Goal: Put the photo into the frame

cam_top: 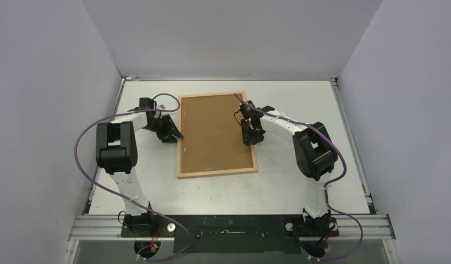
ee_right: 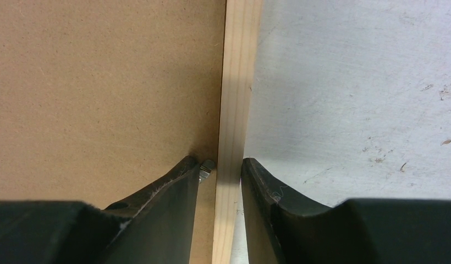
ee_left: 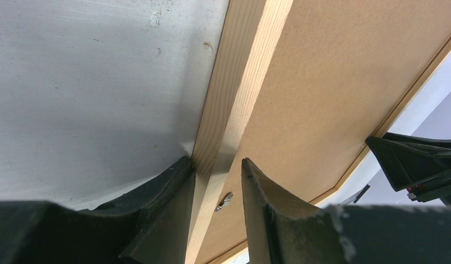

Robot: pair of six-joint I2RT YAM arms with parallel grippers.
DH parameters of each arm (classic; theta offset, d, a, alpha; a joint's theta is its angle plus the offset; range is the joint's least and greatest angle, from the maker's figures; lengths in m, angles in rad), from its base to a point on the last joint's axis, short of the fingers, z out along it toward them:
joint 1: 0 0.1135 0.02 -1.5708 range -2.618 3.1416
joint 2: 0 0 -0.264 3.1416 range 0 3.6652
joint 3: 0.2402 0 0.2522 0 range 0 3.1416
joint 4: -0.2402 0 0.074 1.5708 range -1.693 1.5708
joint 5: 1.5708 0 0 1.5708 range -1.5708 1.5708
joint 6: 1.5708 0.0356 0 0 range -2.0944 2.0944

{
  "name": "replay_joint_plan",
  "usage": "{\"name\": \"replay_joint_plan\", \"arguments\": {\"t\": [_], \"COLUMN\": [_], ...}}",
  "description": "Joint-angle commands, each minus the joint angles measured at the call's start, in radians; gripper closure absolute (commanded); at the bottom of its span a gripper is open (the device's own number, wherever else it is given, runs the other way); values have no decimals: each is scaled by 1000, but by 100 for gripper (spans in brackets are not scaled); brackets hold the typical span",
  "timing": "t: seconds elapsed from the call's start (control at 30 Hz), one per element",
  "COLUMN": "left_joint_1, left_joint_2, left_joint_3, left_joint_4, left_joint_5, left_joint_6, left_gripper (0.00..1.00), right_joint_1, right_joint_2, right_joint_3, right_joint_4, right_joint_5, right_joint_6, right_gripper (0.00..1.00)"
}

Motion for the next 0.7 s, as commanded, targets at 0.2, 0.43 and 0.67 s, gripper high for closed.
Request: {"name": "replay_joint_plan", "arguments": {"t": [0.2, 0.43, 0.67], "left_joint_1": [-17, -18, -21], "left_joint_2": [28, 33, 35], "left_joint_3": [-7, -5, -6], "left_joint_4": [22, 20, 20], "left_joint_5": [7, 8, 8], "left_joint_6": [-1, -1, -1], "left_gripper": [65, 65, 65], "right_joint_1": [-10, -16, -24], "right_joint_2": [-20, -25, -26], "right_joint_3": [-3, -22, -27], "right_joint_4": [11, 33, 43], "right_joint_5": [-45, -69, -84], "right_joint_6": [-7, 0, -3], "right_gripper": [69, 71, 76]}}
